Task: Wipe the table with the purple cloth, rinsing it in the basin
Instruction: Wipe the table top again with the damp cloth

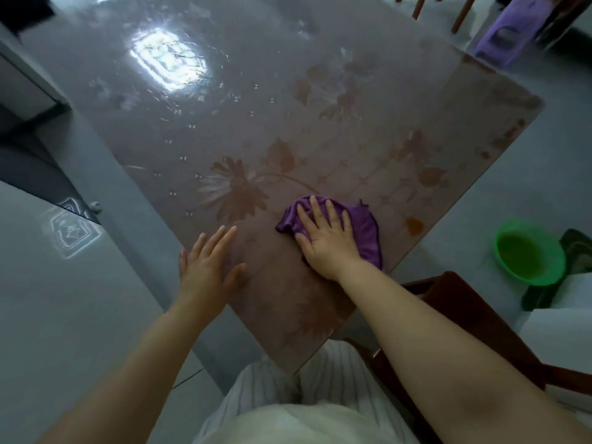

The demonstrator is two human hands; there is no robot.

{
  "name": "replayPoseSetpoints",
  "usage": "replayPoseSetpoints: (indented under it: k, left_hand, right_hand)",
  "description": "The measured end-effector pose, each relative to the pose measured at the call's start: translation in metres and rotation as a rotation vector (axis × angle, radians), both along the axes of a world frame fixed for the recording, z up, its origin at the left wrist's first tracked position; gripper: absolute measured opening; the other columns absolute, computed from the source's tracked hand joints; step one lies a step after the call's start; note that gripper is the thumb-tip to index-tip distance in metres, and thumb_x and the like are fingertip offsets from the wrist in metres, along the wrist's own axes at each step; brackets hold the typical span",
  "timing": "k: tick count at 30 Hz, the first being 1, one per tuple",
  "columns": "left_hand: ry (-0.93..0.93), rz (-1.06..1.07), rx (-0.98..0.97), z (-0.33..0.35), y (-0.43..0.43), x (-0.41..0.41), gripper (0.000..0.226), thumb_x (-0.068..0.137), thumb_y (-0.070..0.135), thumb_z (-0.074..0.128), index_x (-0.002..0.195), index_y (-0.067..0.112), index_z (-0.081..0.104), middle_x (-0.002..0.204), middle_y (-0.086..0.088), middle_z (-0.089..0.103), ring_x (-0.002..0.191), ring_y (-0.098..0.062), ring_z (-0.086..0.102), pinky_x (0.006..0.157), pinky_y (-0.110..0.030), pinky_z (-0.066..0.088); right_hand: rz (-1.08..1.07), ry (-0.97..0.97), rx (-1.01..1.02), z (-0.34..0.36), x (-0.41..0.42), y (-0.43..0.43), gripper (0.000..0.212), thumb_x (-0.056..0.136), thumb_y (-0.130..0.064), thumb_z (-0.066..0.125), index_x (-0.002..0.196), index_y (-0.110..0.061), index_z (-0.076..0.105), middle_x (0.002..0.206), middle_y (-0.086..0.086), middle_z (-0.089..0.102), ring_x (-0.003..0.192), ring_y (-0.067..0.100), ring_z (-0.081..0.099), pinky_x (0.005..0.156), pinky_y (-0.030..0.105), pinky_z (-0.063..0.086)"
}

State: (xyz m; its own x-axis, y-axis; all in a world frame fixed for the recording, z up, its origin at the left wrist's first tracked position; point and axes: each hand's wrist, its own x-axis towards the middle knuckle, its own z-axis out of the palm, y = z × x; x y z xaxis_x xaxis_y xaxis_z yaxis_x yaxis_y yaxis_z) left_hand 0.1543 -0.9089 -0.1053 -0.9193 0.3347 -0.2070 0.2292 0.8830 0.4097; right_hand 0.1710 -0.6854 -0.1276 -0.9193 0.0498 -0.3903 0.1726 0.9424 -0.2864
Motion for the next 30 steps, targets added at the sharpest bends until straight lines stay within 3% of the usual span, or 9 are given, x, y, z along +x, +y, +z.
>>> replayPoseSetpoints:
  k: [3, 5, 10, 13, 16, 20, 22, 25, 30]
  left_hand:
    - [0.017, 0.029, 0.066, 0.003, -0.014, 0.009, 0.068, 0.079, 0.058, 0.033, 0.140, 0.028, 0.026, 0.149, 0.001, 0.029, 0.140, -0.027, 0.016, 0.111, -0.050, 0.007]
    - [0.024, 0.041, 0.090, 0.005, -0.016, 0.012, 0.067, 0.077, 0.052, 0.033, 0.139, 0.026, 0.028, 0.149, -0.001, 0.030, 0.140, -0.027, 0.017, 0.111, -0.050, 0.008]
    - [-0.009, 0.052, 0.072, 0.003, -0.001, 0.014, 0.067, 0.078, 0.049, 0.031, 0.140, 0.026, 0.025, 0.149, -0.001, 0.029, 0.141, -0.025, 0.015, 0.113, -0.047, 0.006]
    - [0.008, 0.043, 0.044, -0.001, 0.024, 0.001, 0.067, 0.079, 0.057, 0.032, 0.139, 0.027, 0.027, 0.148, -0.002, 0.032, 0.139, -0.028, 0.019, 0.112, -0.050, 0.009]
    - [0.033, 0.067, 0.029, -0.006, 0.065, -0.013, 0.059, 0.087, 0.044, 0.047, 0.140, 0.027, 0.026, 0.149, 0.000, 0.029, 0.140, -0.028, 0.016, 0.112, -0.051, 0.002]
    - [0.020, 0.100, 0.012, -0.008, 0.127, -0.026, 0.064, 0.082, 0.053, 0.037, 0.140, 0.028, 0.026, 0.150, 0.002, 0.027, 0.141, -0.026, 0.013, 0.112, -0.048, -0.002]
    - [0.028, 0.071, 0.010, -0.011, 0.154, -0.033, 0.070, 0.075, 0.058, 0.027, 0.139, 0.028, 0.029, 0.147, 0.001, 0.033, 0.139, -0.028, 0.020, 0.111, -0.052, 0.004]
    - [0.031, 0.068, -0.017, -0.013, 0.175, -0.041, 0.070, 0.074, 0.058, 0.027, 0.138, 0.030, 0.029, 0.146, 0.001, 0.036, 0.137, -0.029, 0.024, 0.110, -0.055, 0.008]
    - [0.019, 0.174, -0.037, -0.015, 0.167, -0.030, 0.074, 0.071, 0.060, 0.025, 0.138, 0.029, 0.030, 0.146, 0.001, 0.036, 0.138, -0.027, 0.024, 0.110, -0.054, 0.008]
  right_hand:
    - [0.208, 0.017, -0.061, 0.000, 0.004, -0.070, 0.055, 0.097, -0.048, 0.020, 0.147, -0.034, 0.000, 0.156, -0.003, -0.013, 0.142, 0.023, -0.016, 0.111, 0.044, -0.015]
    - [0.360, 0.035, -0.125, 0.000, 0.020, -0.108, 0.054, 0.097, -0.048, 0.019, 0.146, -0.036, 0.000, 0.157, -0.004, -0.011, 0.142, 0.024, -0.017, 0.110, 0.045, -0.017]
    - [0.507, 0.061, -0.150, 0.000, 0.023, -0.089, 0.051, 0.098, -0.045, 0.021, 0.146, -0.038, 0.005, 0.157, -0.008, -0.006, 0.143, 0.019, -0.013, 0.112, 0.040, -0.015]
    - [0.446, 0.060, -0.157, -0.004, 0.004, -0.039, 0.050, 0.098, -0.046, 0.020, 0.146, -0.040, 0.005, 0.156, -0.012, -0.006, 0.143, 0.015, -0.012, 0.111, 0.036, -0.016]
    - [0.347, 0.105, -0.081, -0.009, -0.024, 0.041, 0.051, 0.096, -0.052, 0.016, 0.145, -0.043, 0.006, 0.156, -0.013, -0.004, 0.144, 0.013, -0.007, 0.112, 0.034, -0.012]
    - [0.230, 0.141, 0.045, -0.013, -0.072, 0.175, 0.068, 0.078, -0.061, -0.001, 0.144, -0.044, 0.007, 0.156, -0.013, 0.001, 0.144, 0.014, 0.000, 0.114, 0.035, -0.005]
    - [0.144, 0.130, 0.096, -0.014, -0.098, 0.245, 0.066, 0.081, -0.060, 0.005, 0.144, -0.042, 0.009, 0.157, -0.011, 0.002, 0.144, 0.015, 0.002, 0.114, 0.036, -0.003]
    - [0.046, 0.088, 0.148, -0.012, -0.122, 0.324, 0.067, 0.081, -0.058, 0.009, 0.145, -0.039, 0.009, 0.157, -0.009, 0.003, 0.144, 0.017, 0.003, 0.115, 0.039, -0.001]
    - [-0.053, 0.106, 0.148, -0.013, -0.118, 0.336, 0.066, 0.083, -0.054, 0.009, 0.146, -0.036, 0.007, 0.157, -0.006, 0.001, 0.145, 0.018, 0.001, 0.114, 0.041, -0.001]
